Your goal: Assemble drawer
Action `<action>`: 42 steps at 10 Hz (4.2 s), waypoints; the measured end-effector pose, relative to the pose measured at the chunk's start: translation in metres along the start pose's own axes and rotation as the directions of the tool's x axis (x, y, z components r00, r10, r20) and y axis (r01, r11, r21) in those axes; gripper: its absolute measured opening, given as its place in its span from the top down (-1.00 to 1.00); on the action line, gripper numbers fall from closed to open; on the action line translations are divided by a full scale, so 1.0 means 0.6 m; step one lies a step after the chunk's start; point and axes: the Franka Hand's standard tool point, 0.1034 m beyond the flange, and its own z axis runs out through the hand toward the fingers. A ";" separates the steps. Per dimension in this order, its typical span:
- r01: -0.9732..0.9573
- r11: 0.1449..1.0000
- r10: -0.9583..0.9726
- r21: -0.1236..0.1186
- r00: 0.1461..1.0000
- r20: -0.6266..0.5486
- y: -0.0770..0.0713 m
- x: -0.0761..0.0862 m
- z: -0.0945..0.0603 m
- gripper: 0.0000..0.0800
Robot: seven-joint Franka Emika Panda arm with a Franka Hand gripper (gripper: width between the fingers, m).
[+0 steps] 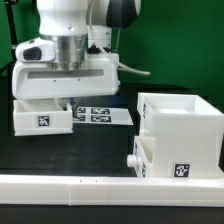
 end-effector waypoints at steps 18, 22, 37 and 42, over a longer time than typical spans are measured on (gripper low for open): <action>0.990 0.136 -0.987 -0.043 0.139 0.075 0.045 0.098 -0.047 0.89; 0.990 0.130 -0.987 -0.060 0.135 0.083 0.056 0.132 -0.058 0.89; 0.952 0.291 -0.953 -0.092 0.297 0.056 -0.006 0.197 -0.043 0.89; 0.957 0.272 -0.959 -0.103 0.279 0.055 -0.016 0.234 -0.044 0.89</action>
Offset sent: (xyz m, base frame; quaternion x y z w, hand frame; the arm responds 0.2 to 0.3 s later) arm 0.0000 0.0000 0.0000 0.0000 0.0000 0.0000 1.0000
